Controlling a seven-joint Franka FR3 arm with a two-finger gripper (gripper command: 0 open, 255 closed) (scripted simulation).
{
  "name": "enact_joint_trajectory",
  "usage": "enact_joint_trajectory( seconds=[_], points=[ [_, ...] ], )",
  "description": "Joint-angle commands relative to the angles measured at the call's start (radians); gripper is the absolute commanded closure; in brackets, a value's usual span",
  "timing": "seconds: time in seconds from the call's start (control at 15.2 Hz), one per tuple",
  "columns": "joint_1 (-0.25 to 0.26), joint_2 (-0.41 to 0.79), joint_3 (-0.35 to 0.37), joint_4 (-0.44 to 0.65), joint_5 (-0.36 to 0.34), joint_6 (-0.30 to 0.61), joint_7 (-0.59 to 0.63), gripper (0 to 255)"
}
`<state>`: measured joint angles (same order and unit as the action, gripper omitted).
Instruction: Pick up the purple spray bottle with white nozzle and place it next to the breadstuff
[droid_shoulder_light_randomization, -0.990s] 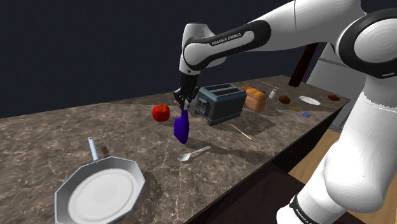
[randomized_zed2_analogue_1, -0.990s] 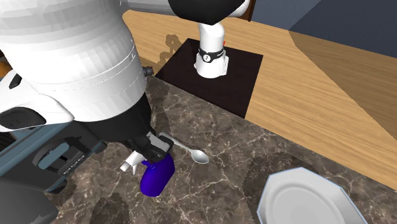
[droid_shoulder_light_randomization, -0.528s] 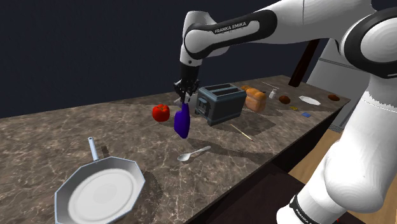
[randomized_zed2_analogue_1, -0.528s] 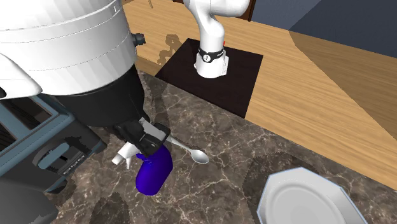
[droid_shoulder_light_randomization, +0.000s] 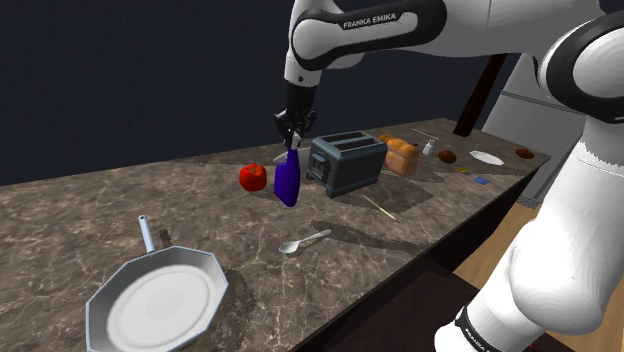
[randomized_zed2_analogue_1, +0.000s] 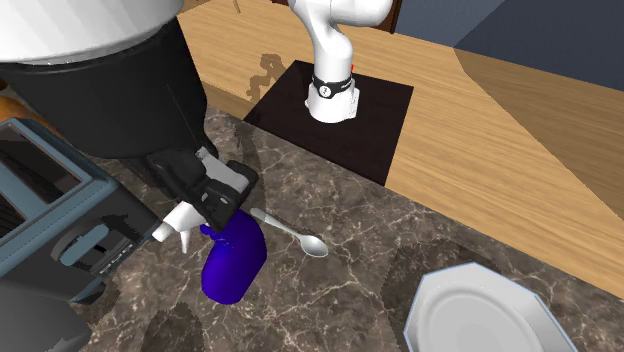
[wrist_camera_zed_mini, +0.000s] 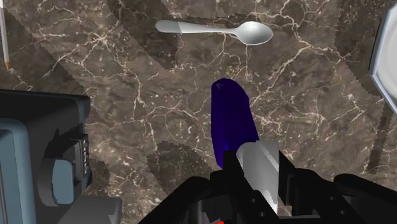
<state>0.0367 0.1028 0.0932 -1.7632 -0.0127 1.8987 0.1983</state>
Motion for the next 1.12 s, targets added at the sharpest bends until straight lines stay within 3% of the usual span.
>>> enact_joint_trajectory(
  seconds=[0.0, 1.06],
  points=[
    [0.0, -0.003, 0.0, 0.025, 0.0, -0.028, -0.001, 255],
    [0.001, 0.013, 0.001, 0.261, -0.001, -0.248, -0.001, 255]
  ],
)
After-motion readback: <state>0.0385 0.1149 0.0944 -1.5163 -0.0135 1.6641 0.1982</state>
